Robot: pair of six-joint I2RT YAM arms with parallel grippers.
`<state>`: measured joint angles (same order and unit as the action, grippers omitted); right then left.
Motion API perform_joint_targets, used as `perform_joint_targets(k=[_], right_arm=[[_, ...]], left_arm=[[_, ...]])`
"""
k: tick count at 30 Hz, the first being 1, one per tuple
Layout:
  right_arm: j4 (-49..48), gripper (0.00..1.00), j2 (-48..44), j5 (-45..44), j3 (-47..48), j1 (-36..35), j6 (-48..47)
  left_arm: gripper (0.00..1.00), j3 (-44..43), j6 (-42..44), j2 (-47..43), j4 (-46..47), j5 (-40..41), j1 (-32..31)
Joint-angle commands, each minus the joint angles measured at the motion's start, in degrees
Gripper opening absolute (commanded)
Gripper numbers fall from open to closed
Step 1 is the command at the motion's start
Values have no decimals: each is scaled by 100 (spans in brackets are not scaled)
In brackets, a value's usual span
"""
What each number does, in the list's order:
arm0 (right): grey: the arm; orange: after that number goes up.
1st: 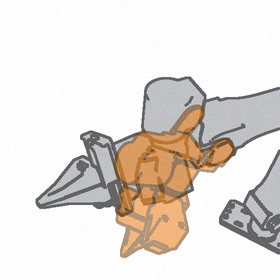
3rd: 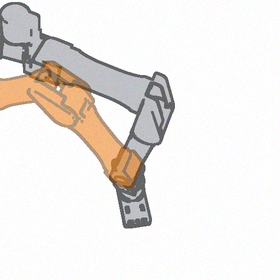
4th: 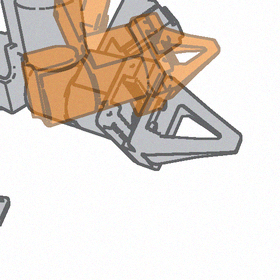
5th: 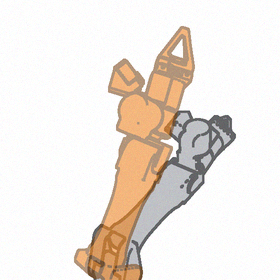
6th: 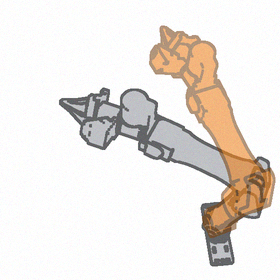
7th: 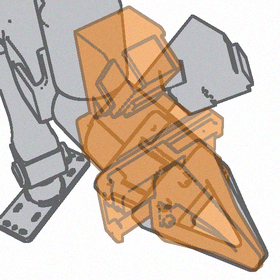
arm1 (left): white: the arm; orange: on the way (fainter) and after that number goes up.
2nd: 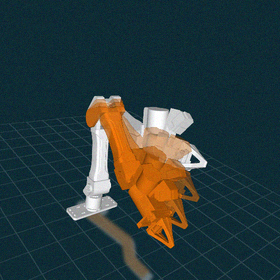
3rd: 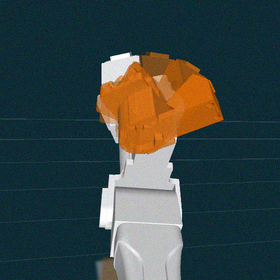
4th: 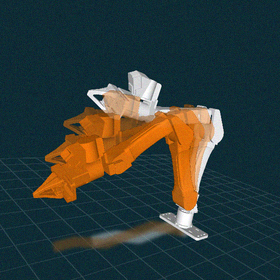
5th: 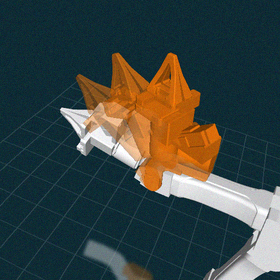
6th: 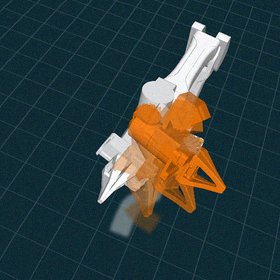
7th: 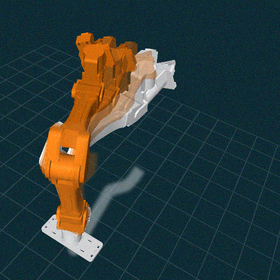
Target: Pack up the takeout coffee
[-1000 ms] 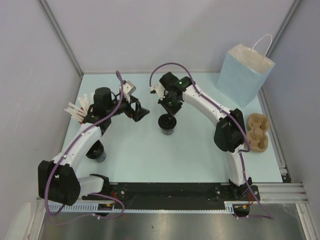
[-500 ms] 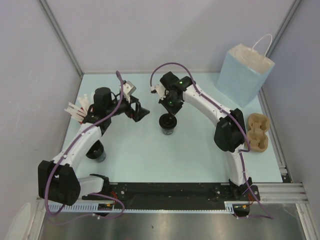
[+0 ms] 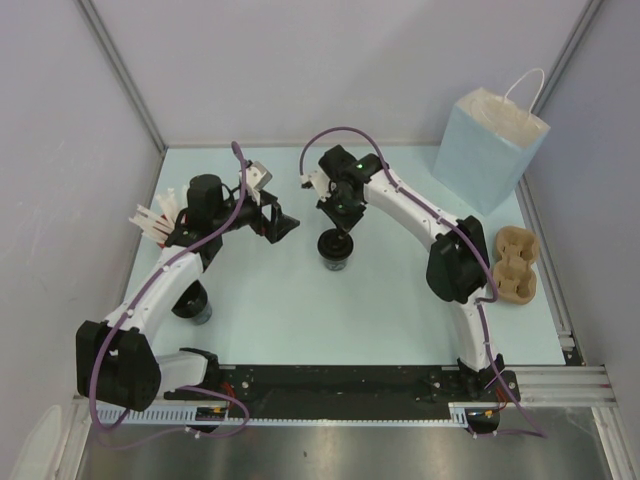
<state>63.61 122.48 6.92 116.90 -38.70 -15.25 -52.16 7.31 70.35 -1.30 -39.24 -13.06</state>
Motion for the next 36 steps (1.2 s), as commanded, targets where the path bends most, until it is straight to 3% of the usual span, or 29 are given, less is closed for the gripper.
perform_joint_targets(k=[1, 10, 26, 36], right_arm=[[90, 8, 4, -50, 272, -85, -49], [116, 15, 13, -68, 360, -77, -49], [90, 15, -57, -296, 307, -41, -101], [72, 21, -101, -244, 263, -77, -101]], left_arm=[[99, 31, -90, -21, 262, -145, 14], [100, 22, -98, 23, 262, -171, 5], [99, -4, -90, 58, 253, -163, -12], [100, -5, -81, 76, 236, -136, -21]])
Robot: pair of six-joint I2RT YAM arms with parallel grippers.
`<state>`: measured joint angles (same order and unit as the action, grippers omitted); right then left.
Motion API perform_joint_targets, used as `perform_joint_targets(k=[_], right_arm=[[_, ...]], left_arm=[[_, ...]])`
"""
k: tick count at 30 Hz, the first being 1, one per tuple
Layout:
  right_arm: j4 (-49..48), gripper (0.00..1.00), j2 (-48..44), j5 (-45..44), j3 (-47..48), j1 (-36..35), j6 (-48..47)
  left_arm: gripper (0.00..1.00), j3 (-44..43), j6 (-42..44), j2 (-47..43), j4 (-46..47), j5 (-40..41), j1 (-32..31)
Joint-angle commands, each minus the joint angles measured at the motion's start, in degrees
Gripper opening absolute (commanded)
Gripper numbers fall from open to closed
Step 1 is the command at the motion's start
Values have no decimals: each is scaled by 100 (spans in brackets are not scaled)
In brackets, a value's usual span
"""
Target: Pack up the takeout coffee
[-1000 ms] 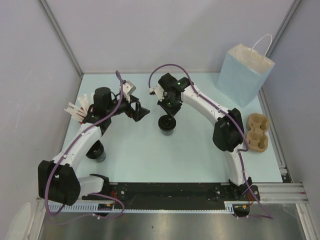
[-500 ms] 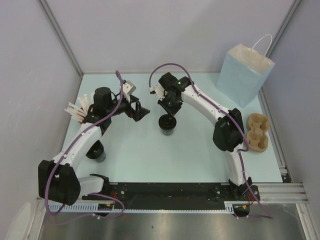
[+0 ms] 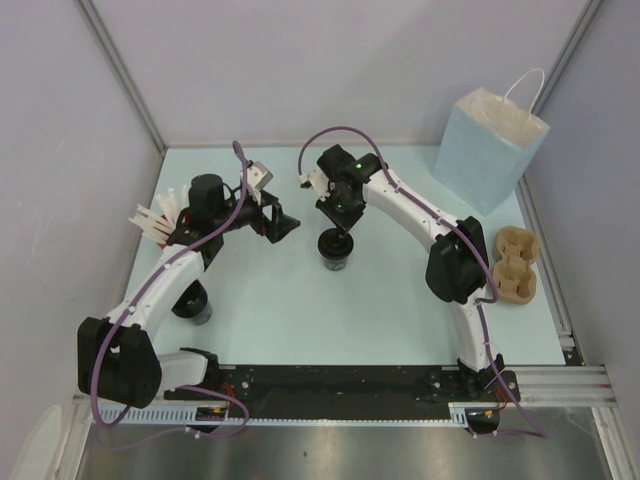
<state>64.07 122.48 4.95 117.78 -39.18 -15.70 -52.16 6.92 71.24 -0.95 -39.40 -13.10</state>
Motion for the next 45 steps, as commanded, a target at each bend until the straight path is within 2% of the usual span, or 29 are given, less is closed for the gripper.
perform_joint_targets(k=[1, 15, 31, 36, 41, 45], right_arm=[[26, 21, -110, -38, 184, -55, -56], [17, 20, -145, -152, 228, -116, -64], [-9, 29, -189, 181, 184, 147, -20], [-44, 41, -338, 708, 228, 296, -12], [-27, 48, -435, 1042, 246, 332, -12], [-27, 60, -637, 1332, 342, 481, -20]], left_arm=[[99, -5, -33, -5, 201, -121, -17], [99, -4, -24, -5, 192, -130, -26], [99, -136, 29, 346, 139, -77, -289], [100, -206, 38, 443, -72, -86, -351], [99, -277, 73, 583, -142, -77, -403], [99, -592, 178, 899, -388, -77, -500]])
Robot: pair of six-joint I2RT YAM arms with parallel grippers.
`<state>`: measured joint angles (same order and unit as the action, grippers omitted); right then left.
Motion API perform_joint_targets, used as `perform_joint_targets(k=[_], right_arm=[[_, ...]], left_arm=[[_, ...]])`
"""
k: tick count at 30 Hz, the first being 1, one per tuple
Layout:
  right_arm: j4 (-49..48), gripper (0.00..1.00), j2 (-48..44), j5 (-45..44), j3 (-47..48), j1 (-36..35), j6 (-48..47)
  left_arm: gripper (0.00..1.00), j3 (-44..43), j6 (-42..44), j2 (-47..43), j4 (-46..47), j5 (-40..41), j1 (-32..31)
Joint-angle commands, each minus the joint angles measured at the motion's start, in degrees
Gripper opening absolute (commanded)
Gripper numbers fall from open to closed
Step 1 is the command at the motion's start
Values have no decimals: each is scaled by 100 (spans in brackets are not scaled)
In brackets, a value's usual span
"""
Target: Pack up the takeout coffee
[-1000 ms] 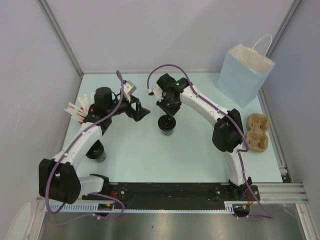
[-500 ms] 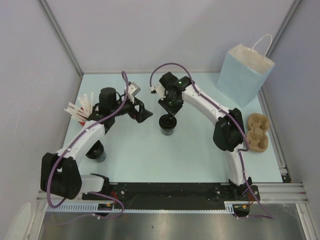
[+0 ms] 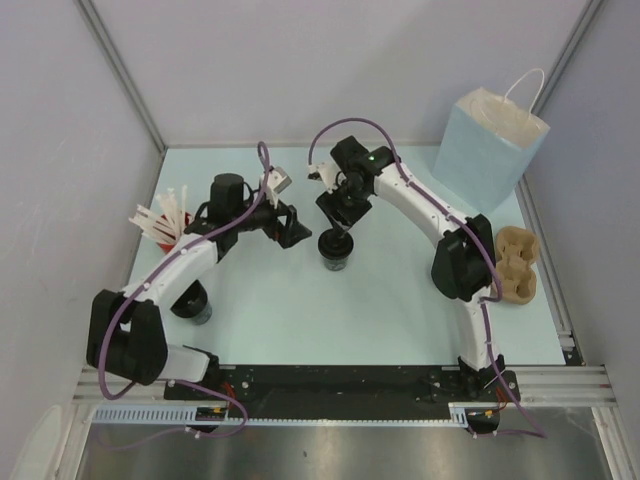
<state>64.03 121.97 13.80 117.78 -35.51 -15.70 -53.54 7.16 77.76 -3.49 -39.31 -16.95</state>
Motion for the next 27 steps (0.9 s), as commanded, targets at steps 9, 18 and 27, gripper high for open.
perform_joint_targets(k=[9, 18, 27], right_arm=[[-312, 87, -1684, 1010, 0, 773, -29], [-3573, 100, -4841, 683, -3305, 1247, 807], [-3230, 100, -5069, 1819, -3621, 1696, 419]], left_arm=[[99, -1203, 49, 1127, -513, -463, -177], [99, -1694, 259, 1566, -916, -806, -274], [99, -2424, 383, 2506, -1566, -1000, -441]])
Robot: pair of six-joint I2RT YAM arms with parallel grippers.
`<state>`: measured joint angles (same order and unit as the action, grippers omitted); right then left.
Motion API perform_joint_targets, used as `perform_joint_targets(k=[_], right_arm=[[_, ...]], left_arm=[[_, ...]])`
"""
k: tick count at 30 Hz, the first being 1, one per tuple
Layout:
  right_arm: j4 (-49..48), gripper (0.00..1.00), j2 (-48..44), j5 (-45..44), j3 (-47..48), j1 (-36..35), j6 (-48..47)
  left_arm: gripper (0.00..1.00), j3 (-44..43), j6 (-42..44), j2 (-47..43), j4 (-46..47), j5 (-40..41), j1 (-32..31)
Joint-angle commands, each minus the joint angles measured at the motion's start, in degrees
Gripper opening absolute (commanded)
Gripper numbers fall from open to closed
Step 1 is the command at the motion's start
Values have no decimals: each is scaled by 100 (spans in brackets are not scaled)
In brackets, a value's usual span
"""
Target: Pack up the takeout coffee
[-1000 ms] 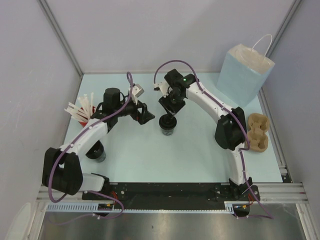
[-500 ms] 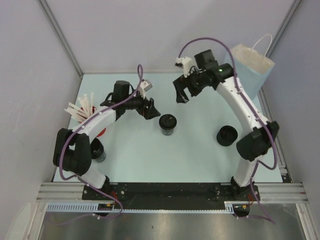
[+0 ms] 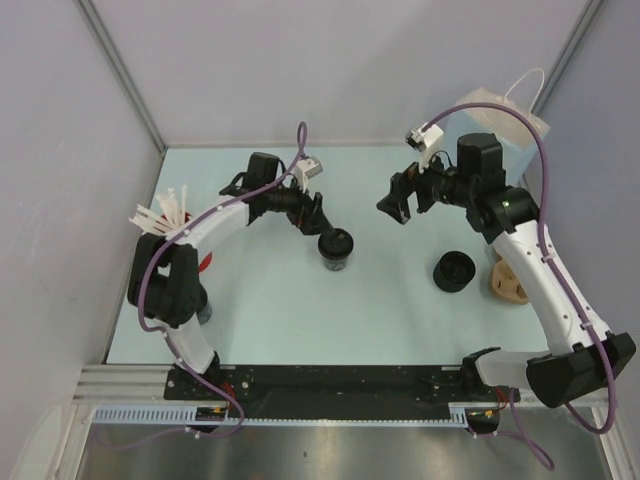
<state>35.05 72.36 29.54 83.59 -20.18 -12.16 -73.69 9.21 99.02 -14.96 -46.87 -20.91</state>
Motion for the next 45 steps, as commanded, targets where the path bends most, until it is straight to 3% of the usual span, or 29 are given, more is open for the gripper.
perform_joint_targets(k=[1, 18, 35, 45], right_arm=[[-341, 100, -125, 219, -220, 164, 65], [-490, 98, -134, 96, -449, 173, 144], [-516, 96, -187, 131, -511, 173, 153], [-280, 93, -11, 87, -546, -29, -23]], left_arm=[[99, -470, 212, 459, -490, -304, -45], [100, -840, 257, 1049, -947, -779, -63], [99, -1024, 379, 1321, -1246, -525, -142], [93, -1007, 397, 1400, -1299, -542, -142]])
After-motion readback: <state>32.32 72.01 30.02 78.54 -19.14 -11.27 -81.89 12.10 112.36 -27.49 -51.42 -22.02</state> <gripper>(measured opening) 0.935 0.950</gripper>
